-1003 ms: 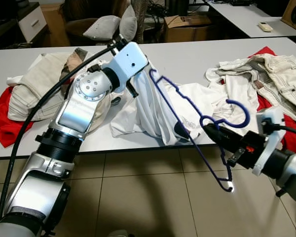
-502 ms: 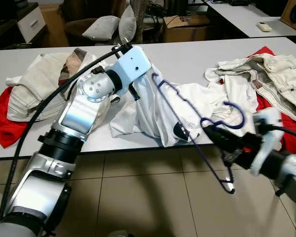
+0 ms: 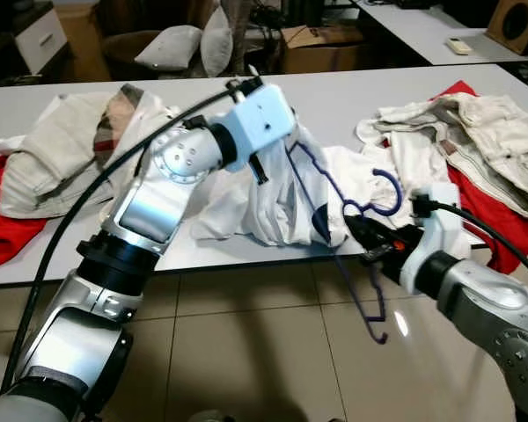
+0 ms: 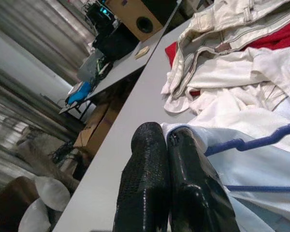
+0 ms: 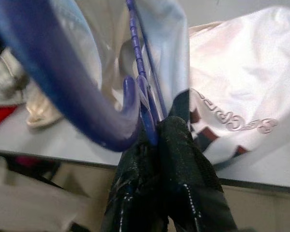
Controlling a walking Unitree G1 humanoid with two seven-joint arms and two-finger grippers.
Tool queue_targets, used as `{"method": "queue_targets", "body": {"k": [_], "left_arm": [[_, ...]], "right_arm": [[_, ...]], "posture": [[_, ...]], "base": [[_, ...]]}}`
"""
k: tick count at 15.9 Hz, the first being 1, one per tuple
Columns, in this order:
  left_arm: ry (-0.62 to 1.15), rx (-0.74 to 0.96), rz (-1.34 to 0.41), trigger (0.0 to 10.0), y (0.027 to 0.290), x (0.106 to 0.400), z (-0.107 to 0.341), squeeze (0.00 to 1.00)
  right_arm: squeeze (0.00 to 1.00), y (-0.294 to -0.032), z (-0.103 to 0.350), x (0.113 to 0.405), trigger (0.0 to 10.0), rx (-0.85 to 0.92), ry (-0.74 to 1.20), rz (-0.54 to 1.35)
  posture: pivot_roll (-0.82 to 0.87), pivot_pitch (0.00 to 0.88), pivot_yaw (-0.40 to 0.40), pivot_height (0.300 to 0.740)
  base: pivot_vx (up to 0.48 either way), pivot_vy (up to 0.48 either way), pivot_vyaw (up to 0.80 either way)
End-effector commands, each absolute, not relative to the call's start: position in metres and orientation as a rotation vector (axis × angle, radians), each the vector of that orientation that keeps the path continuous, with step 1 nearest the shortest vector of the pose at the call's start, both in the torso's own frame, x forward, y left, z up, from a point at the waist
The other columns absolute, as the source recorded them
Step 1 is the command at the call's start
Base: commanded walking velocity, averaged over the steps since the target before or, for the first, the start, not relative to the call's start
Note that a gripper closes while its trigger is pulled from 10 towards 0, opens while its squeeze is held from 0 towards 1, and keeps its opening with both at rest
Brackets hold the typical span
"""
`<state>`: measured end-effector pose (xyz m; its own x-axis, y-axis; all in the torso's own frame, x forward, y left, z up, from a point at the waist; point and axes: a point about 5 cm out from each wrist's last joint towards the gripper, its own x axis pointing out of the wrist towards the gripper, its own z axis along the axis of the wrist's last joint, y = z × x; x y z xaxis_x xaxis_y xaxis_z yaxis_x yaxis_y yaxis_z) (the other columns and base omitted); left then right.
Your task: Hang hanger
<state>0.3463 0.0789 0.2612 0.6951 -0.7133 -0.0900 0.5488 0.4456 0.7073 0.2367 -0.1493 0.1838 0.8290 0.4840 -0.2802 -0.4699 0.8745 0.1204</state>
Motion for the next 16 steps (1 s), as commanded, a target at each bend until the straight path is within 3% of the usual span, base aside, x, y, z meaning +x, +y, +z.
{"method": "queue_targets", "body": {"k": [1,3,5,9,11,16], "left_arm": [[-0.267,0.809,-0.759,0.0,0.077,0.347,0.271,0.0],[-0.307,0.782,-0.665,0.0,0.084,0.352,0.283,0.0],[-0.366,0.749,-0.526,0.0,0.108,0.359,0.309,0.0],[-0.392,0.8,-0.383,0.0,0.144,0.365,0.333,0.0],[-0.381,0.83,-0.362,0.0,0.152,0.365,0.332,0.0],[-0.34,0.885,-0.715,0.0,0.122,0.347,0.279,0.0]], "right_arm": [[0.0,-0.139,0.19,0.231,10.0,0.108,0.302,0.562],[0.0,-0.135,0.172,0.22,10.0,0.201,0.401,0.552],[0.0,-0.151,0.154,0.218,10.0,0.281,0.485,0.388],[0.0,-0.182,0.162,0.232,10.0,0.392,0.422,0.156],[0.0,-0.183,0.172,0.237,10.0,0.467,0.374,0.15],[0.0,-0.175,0.183,0.258,10.0,0.835,0.25,0.193]], "posture": [[-0.14,0.0,-0.002,0.74],[-0.14,0.0,-0.007,0.74],[-0.14,0.0,-0.012,0.74],[-0.13,0.0,-0.012,0.74],[-0.13,0.0,-0.013,0.74],[-0.12,0.0,-0.017,0.74]], "base": [[0.0,0.0,0.0],[0.0,0.0,0.0],[0.0,0.0,0.0],[0.0,0.0,0.0],[0.0,0.0,0.0],[0.0,0.0,0.0]]}}
